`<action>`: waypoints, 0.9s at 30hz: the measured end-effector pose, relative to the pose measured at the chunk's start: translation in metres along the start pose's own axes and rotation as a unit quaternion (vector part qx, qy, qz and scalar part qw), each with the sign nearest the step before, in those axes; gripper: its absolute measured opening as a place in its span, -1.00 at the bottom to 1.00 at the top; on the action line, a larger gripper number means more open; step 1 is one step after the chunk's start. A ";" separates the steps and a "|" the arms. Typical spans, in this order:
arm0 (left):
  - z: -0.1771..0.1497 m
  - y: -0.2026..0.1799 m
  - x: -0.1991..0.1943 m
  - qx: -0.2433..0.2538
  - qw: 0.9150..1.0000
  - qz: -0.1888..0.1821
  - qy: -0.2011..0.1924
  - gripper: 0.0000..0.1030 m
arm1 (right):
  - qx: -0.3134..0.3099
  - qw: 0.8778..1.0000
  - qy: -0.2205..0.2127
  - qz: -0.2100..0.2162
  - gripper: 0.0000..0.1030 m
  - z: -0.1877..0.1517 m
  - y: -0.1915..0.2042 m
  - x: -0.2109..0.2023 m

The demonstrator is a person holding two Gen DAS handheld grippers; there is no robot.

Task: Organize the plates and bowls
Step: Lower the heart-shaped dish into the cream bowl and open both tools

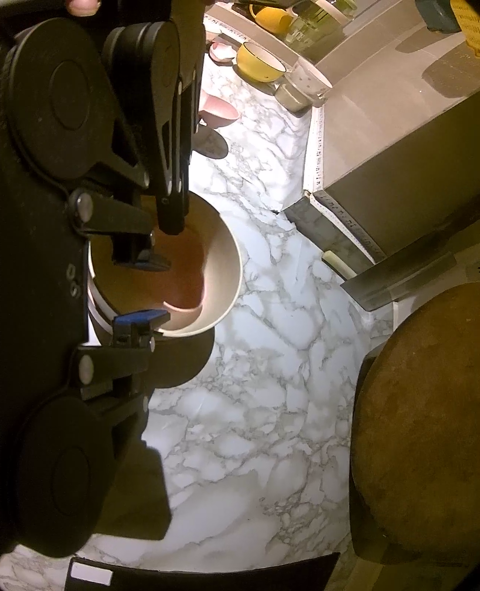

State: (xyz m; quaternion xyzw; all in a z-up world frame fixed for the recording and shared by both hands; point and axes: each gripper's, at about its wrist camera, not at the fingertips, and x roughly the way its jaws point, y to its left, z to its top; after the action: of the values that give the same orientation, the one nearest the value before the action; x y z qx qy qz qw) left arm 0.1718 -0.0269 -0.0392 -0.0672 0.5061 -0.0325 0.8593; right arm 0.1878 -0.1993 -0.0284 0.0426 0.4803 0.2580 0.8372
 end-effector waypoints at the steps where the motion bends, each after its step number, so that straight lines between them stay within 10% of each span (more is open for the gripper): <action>1: -0.001 -0.001 -0.002 0.004 1.000 0.002 -0.005 -0.81 | 0.000 1.000 -0.003 0.001 -0.49 0.000 0.000 -0.002; 12: -0.012 -0.008 -0.031 0.033 0.998 0.008 -0.057 -0.76 | -0.015 0.999 -0.036 0.007 -0.25 -0.003 0.004 -0.026; 27: -0.028 -0.003 -0.053 0.017 0.996 0.009 -0.088 0.31 | -0.011 0.998 -0.065 0.010 0.44 -0.016 -0.001 -0.050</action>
State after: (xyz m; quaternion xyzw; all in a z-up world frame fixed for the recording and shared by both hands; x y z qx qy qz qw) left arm 0.1222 -0.0257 -0.0064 -0.0504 0.4284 -0.0273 0.9018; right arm 0.1546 -0.2268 0.0012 0.0554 0.4218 0.2685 0.8642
